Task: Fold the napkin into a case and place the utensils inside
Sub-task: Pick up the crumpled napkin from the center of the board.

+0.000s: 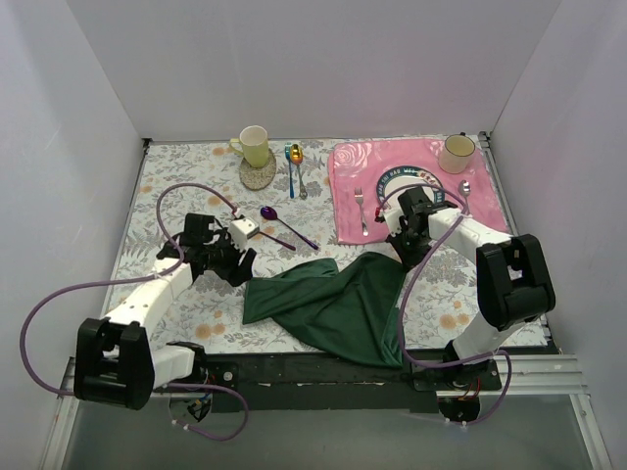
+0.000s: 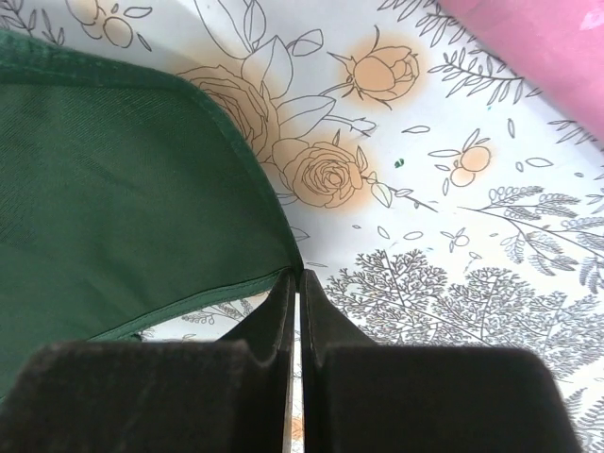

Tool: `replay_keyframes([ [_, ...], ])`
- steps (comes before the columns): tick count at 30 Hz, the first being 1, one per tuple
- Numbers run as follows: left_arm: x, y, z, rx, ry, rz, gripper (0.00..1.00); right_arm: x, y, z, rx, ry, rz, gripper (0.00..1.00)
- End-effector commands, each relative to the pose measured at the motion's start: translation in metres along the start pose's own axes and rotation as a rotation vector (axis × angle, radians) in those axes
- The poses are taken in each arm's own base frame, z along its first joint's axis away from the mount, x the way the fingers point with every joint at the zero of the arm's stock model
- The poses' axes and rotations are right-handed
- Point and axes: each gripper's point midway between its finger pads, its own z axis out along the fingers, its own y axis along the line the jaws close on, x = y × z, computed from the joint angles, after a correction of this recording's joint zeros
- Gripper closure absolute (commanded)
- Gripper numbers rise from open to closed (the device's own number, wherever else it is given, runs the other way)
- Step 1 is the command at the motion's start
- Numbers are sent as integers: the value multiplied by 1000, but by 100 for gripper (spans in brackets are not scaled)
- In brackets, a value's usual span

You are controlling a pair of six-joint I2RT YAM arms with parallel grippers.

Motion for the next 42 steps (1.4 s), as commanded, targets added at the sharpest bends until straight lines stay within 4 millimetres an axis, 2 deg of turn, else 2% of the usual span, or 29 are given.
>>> replay_keyframes([
  [1,15,-1,15,49,60,-22,46,-18,-7,-17,35,-80,-53,99],
  [8,29,-6,27,104,144,-104,44,-19,-4,-21,23,-91,-59,99],
  [14,26,-15,31,180,150,-137,48,-22,-5,-23,29,-101,-69,99],
  [20,23,-16,37,207,150,-187,44,-24,-5,-27,33,-111,-77,99],
  [28,20,-9,44,227,153,-230,60,-26,-7,-29,38,-116,-84,99],
  [34,29,-9,41,222,175,-186,55,-26,-7,-30,39,-117,-90,99],
  [39,43,-22,38,279,210,-192,57,-27,-7,-31,39,-121,-90,99],
  [42,48,-23,39,276,227,-207,53,-26,-7,-31,40,-119,-90,99],
])
